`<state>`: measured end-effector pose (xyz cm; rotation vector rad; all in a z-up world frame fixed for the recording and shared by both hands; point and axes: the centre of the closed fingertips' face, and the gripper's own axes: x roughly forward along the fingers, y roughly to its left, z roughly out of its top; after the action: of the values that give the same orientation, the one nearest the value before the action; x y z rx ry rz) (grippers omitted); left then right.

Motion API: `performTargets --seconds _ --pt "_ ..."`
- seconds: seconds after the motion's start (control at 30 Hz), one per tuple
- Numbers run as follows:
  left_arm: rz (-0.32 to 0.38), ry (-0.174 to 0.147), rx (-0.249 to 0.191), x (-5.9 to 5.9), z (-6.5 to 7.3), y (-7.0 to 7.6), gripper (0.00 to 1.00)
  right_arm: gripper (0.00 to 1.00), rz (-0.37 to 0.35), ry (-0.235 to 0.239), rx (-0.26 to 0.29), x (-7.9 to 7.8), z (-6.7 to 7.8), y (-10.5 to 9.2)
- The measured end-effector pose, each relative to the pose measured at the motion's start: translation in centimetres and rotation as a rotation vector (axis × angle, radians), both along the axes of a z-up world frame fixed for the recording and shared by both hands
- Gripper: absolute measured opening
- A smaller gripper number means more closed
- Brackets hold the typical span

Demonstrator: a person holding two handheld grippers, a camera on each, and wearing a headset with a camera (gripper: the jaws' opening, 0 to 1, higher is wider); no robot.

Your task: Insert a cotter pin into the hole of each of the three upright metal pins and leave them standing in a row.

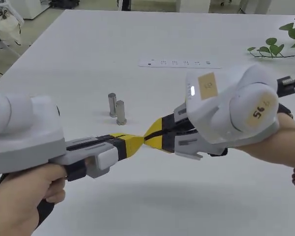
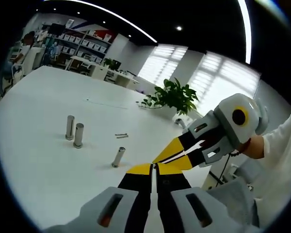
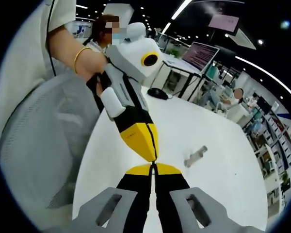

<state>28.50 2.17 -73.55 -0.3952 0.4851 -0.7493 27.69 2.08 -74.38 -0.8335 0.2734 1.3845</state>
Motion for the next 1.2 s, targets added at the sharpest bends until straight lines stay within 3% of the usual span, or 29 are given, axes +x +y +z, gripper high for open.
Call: performTargets --seconds 0.27,0.4,0.6,0.67,0.9,1.0,1.2 --pt "0.001 -0.007 0.023 -0.1 -0.3 0.1 0.00 0.04 -0.005 0.010 -0.001 0.0 -0.6 -0.1" --pt "0.004 -0.008 0.026 -0.1 -0.5 0.3 0.00 0.07 -0.028 0.048 0.016 0.0 -0.7 -0.4" --pt "-0.002 -0.025 0.041 -0.3 -0.6 0.5 0.00 0.11 -0.088 0.194 0.070 -0.2 -0.6 -1.2" --pt "-0.011 -0.034 0.054 -0.4 -0.8 0.5 0.00 0.13 -0.099 0.275 0.091 -0.6 -0.6 -1.3" --pt "-0.080 -0.106 0.123 -1.2 -0.8 0.2 0.00 0.15 -0.113 0.504 0.173 -1.6 -0.6 -1.7" --pt "-0.135 -0.145 0.185 -1.5 -1.0 0.0 0.00 0.15 -0.091 0.536 0.198 -1.7 -0.4 -1.8" --pt "-0.205 -0.187 0.224 -2.1 -1.0 -0.4 0.00 0.15 -0.034 0.559 0.198 -2.2 -0.5 -1.9"
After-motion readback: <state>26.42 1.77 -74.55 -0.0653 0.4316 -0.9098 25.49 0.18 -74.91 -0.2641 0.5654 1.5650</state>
